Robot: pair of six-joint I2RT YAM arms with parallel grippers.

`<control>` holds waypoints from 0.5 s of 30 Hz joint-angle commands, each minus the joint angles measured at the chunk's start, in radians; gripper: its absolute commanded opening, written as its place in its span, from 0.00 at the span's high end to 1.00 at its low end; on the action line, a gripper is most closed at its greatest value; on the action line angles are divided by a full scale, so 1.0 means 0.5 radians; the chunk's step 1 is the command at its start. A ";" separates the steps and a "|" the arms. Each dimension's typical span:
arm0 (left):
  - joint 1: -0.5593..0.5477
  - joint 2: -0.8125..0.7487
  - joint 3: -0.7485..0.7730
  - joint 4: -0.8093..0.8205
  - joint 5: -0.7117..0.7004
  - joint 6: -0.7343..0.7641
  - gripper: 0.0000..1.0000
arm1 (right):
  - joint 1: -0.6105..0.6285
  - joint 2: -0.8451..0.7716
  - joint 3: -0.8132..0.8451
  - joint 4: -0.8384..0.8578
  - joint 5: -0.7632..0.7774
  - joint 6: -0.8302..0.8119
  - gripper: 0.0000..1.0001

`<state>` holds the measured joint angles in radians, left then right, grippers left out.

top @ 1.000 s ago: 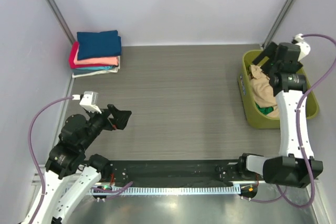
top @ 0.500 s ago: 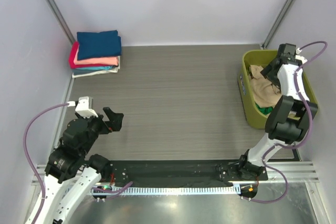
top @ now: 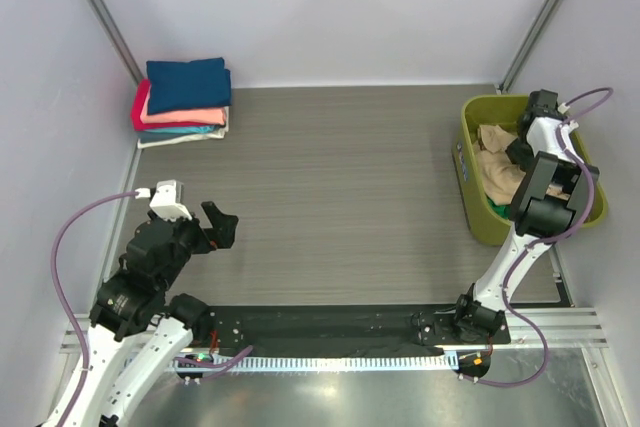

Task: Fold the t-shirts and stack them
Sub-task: Grab the tshirt from the pile

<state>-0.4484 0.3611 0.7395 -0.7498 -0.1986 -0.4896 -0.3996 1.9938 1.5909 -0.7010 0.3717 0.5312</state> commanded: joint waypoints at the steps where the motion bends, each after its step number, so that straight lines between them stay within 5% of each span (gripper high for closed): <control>1: 0.010 0.020 0.012 0.058 0.001 0.025 0.01 | -0.014 -0.054 -0.003 0.172 -0.056 0.042 0.72; 3: 0.013 0.026 0.012 0.055 0.004 0.028 0.01 | -0.017 -0.079 0.003 0.178 -0.075 0.036 0.95; 4: 0.013 0.023 0.012 0.058 0.007 0.028 0.01 | -0.014 -0.146 0.003 0.181 -0.087 0.042 0.99; 10: 0.013 0.023 0.006 0.070 0.017 0.037 0.02 | 0.148 -0.502 0.284 0.107 -0.240 -0.016 0.99; 15: 0.016 0.030 0.003 0.070 0.014 0.056 0.02 | 0.725 -0.677 0.998 -0.034 -0.552 -0.243 0.99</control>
<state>-0.4480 0.3653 0.7391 -0.7494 -0.1982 -0.4854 -0.2104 1.8095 1.8622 -0.7528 0.2470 0.4793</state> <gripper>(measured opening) 0.987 0.054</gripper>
